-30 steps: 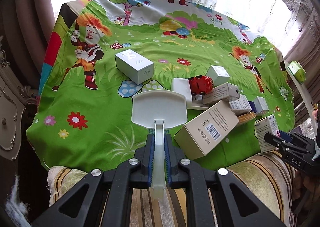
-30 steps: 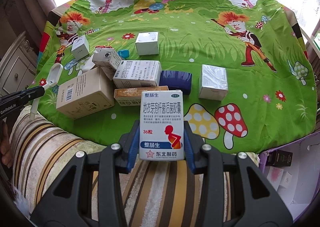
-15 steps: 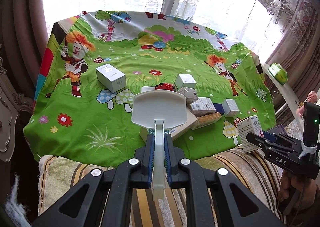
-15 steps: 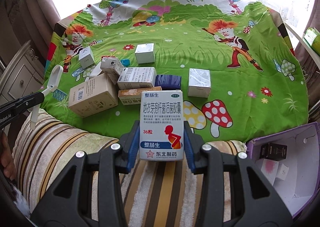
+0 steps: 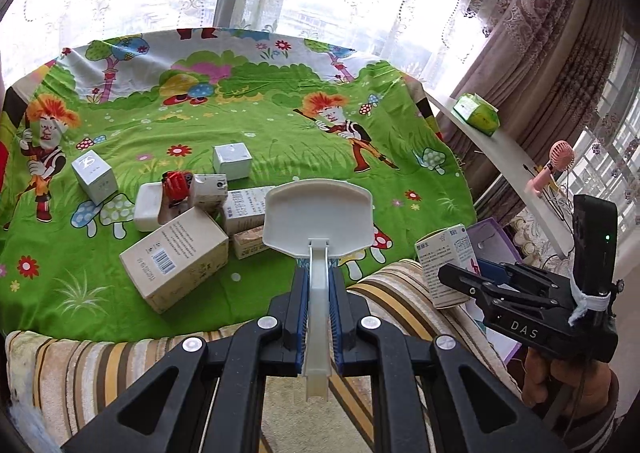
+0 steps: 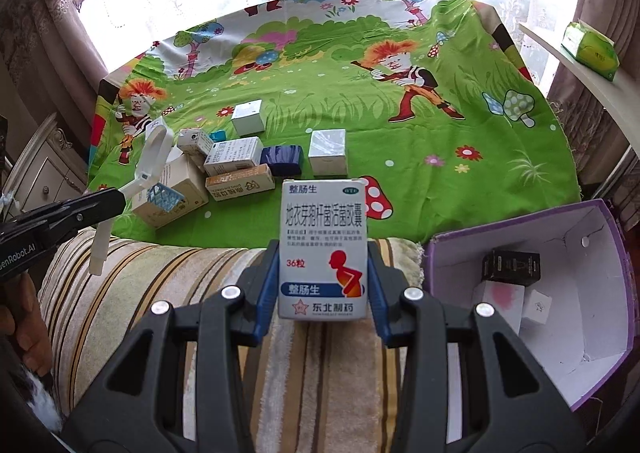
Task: Organize rigid objects
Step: 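Carry the stand and medicine box into the purple-rimmed box and release both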
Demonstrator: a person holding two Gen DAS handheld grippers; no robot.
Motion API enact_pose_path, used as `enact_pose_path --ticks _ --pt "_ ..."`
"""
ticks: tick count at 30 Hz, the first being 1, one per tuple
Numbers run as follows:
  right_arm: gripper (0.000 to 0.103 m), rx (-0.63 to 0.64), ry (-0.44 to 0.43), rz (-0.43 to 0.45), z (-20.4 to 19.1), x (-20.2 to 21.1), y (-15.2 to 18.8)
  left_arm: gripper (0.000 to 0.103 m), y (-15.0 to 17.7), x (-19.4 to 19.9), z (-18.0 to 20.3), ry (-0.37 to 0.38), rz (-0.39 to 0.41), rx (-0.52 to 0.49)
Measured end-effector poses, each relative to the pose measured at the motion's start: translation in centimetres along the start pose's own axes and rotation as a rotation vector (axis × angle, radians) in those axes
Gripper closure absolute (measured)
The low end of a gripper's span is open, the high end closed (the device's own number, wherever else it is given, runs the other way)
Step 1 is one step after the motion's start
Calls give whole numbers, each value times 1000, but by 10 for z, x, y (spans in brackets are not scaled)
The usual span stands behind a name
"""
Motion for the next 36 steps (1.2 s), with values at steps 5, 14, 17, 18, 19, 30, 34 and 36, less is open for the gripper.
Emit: enact_pose_path --ticks 5,14,17,18,19,30,34,36 --pt "59 -66 51 21 39 14 -1 92 -8 -15 32 77 -7 -40" --pt "59 -182 138 76 106 42 -5 92 -14 -38 91 196 -50 -123" --pt "59 -213 163 91 122 49 -6 92 -15 -44 110 234 -66 -147" --pt "59 -222 173 98 126 51 -6 92 -14 -45 115 250 -70 -154" --pt "58 -233 180 105 130 53 -6 92 -15 -46 120 265 -74 -162" --pt "27 -305 210 152 155 67 -7 79 -14 -63 150 379 -108 -169" --pt "27 -297 196 141 152 65 -7 76 -14 -61 141 369 -103 -143" --pt "27 -288 187 131 149 63 -6 75 -15 -60 138 361 -98 -140"
Point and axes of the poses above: each gripper's, at about its wrist camera, not at the fingertips, and x roughly against the way its jaws point, z to its right, y to its underside, the point moved 1 cm from there along -x, roughly the way its jaws point, and after that the axes turned 13 degrees about -x, right-handed, at the moved point
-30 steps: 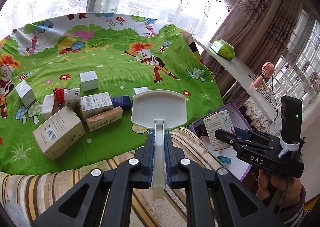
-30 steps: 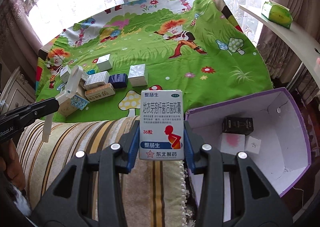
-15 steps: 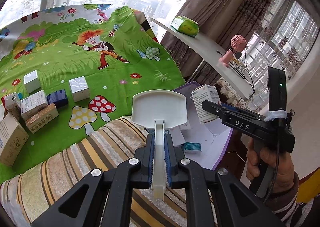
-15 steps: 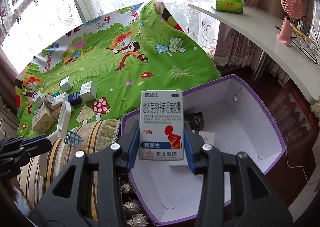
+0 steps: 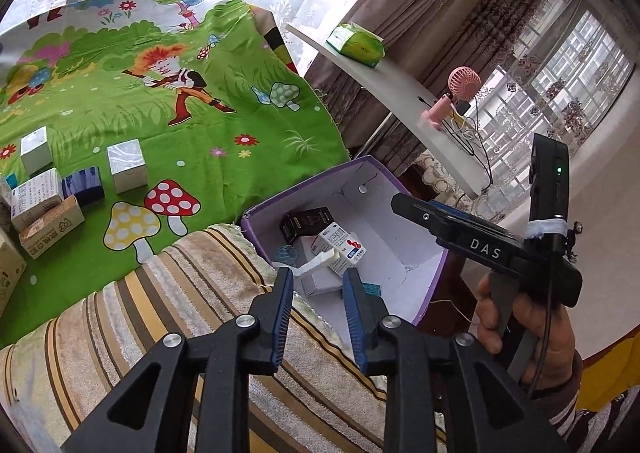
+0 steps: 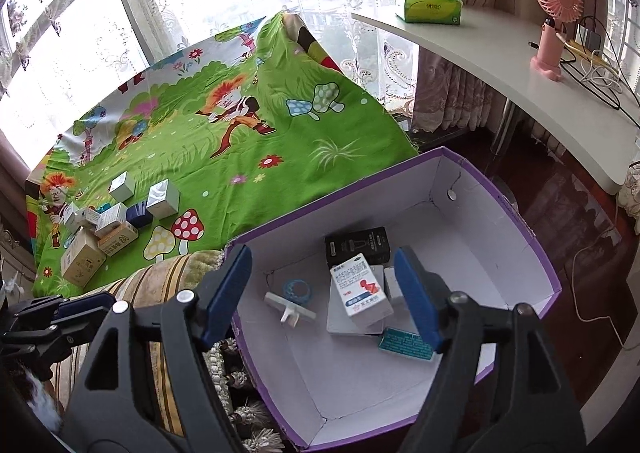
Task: Organize rigid objects
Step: 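Carry the stand and medicine box into the purple-rimmed box and release both, then move both tools back over the remaining items on the table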
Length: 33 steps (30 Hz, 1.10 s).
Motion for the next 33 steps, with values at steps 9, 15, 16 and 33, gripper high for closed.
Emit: enact_pose_path --ticks 9,15,16,33 --pt "27 31 -19 -26 -14 -6 7 59 0 19 -20 -81 36 20" --pt "26 56 -27 -37 -26 -8 9 57 2 33 -42 -128 57 55" --pt "26 61 -28 -40 -29 -9 9 57 3 35 -46 -138 58 59" --pt "23 166 -81 -98 -88 -34 23 55 31 99 -142 -326 101 208"
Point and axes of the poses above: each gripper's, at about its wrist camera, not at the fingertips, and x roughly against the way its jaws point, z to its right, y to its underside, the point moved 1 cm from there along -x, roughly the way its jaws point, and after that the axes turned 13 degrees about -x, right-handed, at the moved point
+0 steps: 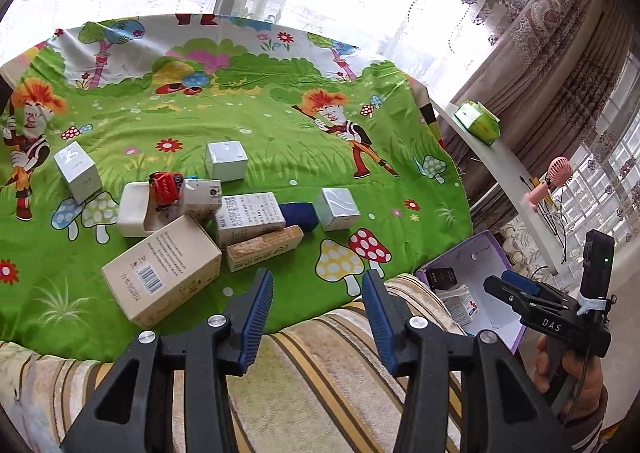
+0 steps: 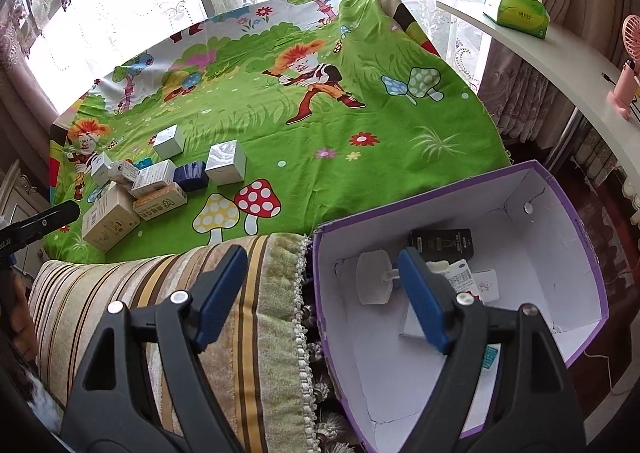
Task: Organize rigid objects
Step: 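Move both tools back over the remaining items on the table, then grasp the red toy car with the left tool while the right grasps the small white box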
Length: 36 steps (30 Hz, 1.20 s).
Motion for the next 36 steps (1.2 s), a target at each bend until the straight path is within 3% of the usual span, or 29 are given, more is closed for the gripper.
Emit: enact_pose_path --ticks 12,22,28,31,36 --pt "22 88 -54 -29 -56 -24 -10 55 -3 8 -70 -130 -4 73" --pt "22 206 -154 -80 -141 -49 -19 54 -17 -4 -127 -236 -37 139" --pt "22 265 -202 -123 -188 -68 -18 48 -22 -14 -160 -290 -48 206" --pt "22 293 -208 -135 -209 -80 -16 48 -26 -21 -168 -232 -49 234" --pt "22 348 -224 -152 -240 -99 -11 48 -37 -38 -173 -5 -44 335"
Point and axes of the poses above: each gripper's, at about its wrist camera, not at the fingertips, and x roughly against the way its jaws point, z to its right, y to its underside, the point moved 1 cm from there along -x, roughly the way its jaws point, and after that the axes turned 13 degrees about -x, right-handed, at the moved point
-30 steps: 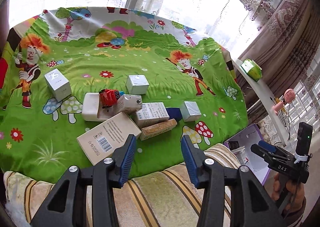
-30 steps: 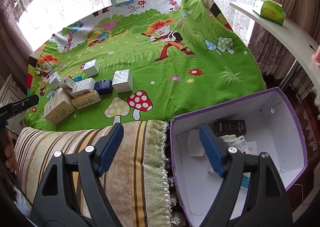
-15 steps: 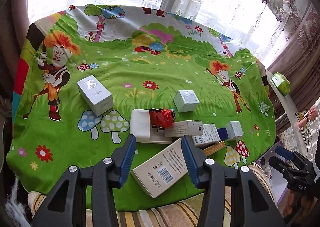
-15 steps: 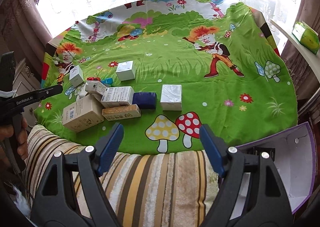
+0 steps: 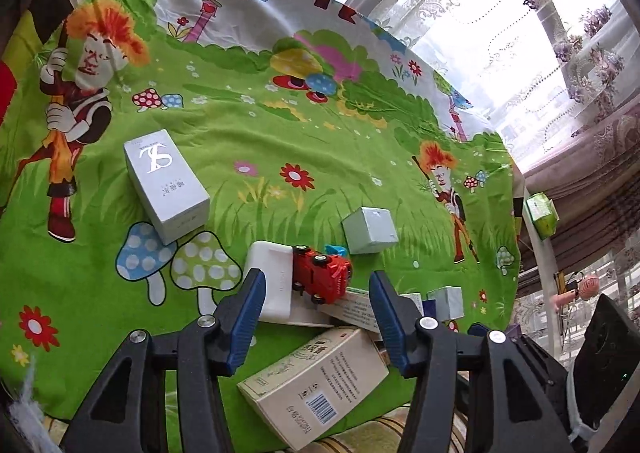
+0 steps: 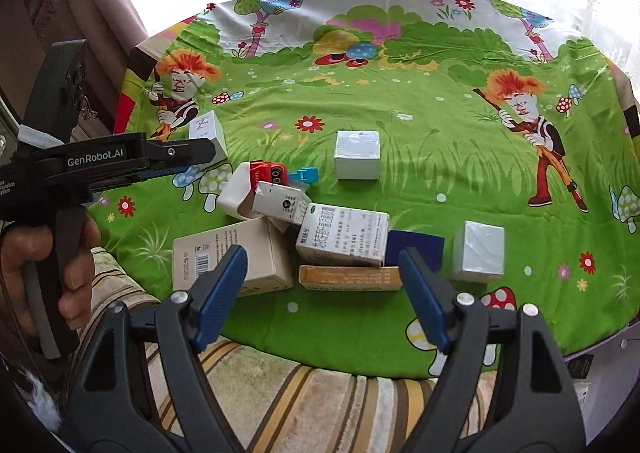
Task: Organize rigid objects
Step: 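Grasp the red toy car with the left tool while the right grasps the small white box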
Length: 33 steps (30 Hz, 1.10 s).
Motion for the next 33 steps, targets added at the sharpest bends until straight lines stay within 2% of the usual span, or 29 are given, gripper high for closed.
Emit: enact_pose_path --ticks 5,11,19,22,23,24,25,26,31,32,33 --pt "22 29 1 -15 -15 -20 -6 48 -10 -19 13 69 -53 13" --pt "23 35 -1 -22 -19 -35 -11 48 -14 -41 11 41 -107 39" --pt "25 43 -20 -33 -22 -53 -14 48 -14 -62 15 0 -166 7" --pt "34 43 -23 -41 -21 -58 -16 49 -12 -69 13 -18 -187 7" --pt "41 41 -27 -50 -21 -61 -16 51 -11 -70 13 -16 -192 7" --pt "48 40 -31 -58 -20 -63 -16 59 -10 -72 13 -15 -196 6" --pt "52 39 -33 -63 -20 -65 -16 64 -10 -73 12 -20 -199 8" --pt "59 39 -35 -63 -20 -65 -16 64 -9 -73 12 -11 -196 10" --pt "60 49 -46 -35 -20 -60 -15 66 -9 -69 11 4 -174 21" --pt "66 51 -50 -27 -20 -58 -15 66 -9 -67 10 12 -163 26" --pt "66 51 -50 -18 -20 -56 -15 67 -9 -65 10 21 -151 29"
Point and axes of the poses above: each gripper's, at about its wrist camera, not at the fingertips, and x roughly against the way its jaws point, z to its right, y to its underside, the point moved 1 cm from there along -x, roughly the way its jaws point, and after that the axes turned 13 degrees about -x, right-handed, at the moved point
